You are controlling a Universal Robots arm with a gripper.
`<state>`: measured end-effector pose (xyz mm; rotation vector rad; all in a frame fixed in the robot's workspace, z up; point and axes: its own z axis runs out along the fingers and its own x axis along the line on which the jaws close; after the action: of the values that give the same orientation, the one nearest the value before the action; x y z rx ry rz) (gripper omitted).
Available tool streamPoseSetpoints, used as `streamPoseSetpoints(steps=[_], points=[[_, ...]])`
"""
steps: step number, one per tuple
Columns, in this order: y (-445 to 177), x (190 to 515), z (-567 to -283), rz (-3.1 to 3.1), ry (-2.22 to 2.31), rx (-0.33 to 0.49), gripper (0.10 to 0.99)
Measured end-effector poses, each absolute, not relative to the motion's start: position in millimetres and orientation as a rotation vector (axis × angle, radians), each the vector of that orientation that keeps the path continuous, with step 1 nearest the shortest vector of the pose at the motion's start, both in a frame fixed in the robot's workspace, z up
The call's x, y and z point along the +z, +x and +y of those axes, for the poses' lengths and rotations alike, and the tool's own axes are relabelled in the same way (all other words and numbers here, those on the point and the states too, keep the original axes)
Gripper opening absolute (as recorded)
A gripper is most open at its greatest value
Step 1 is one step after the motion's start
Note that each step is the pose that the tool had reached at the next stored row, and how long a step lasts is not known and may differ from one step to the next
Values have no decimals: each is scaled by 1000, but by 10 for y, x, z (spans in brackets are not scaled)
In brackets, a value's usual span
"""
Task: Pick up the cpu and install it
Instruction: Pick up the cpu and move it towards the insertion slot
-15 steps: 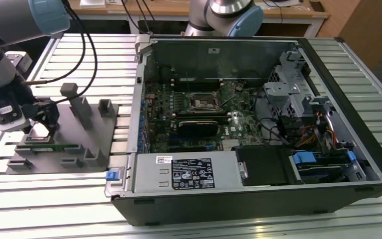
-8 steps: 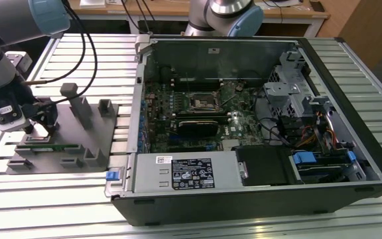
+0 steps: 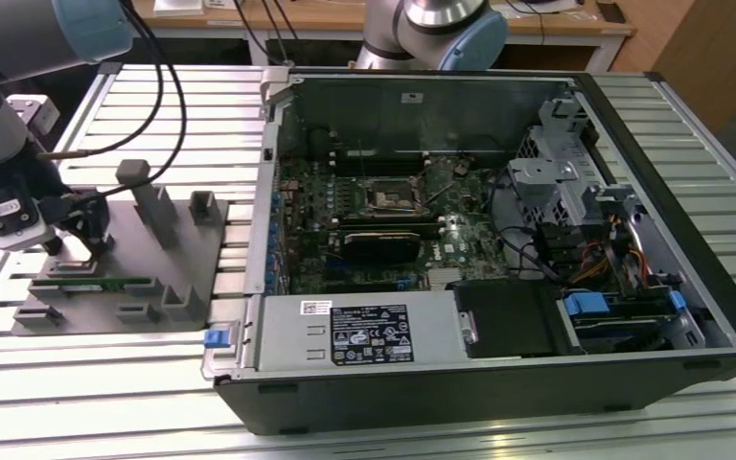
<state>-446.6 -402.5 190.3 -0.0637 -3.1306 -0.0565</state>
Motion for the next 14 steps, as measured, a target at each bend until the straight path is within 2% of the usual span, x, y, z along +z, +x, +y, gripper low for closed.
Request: streamPoseSetpoints(steps=[14], points=[[-4467, 2013, -4025, -3131, -61, -56, 541]])
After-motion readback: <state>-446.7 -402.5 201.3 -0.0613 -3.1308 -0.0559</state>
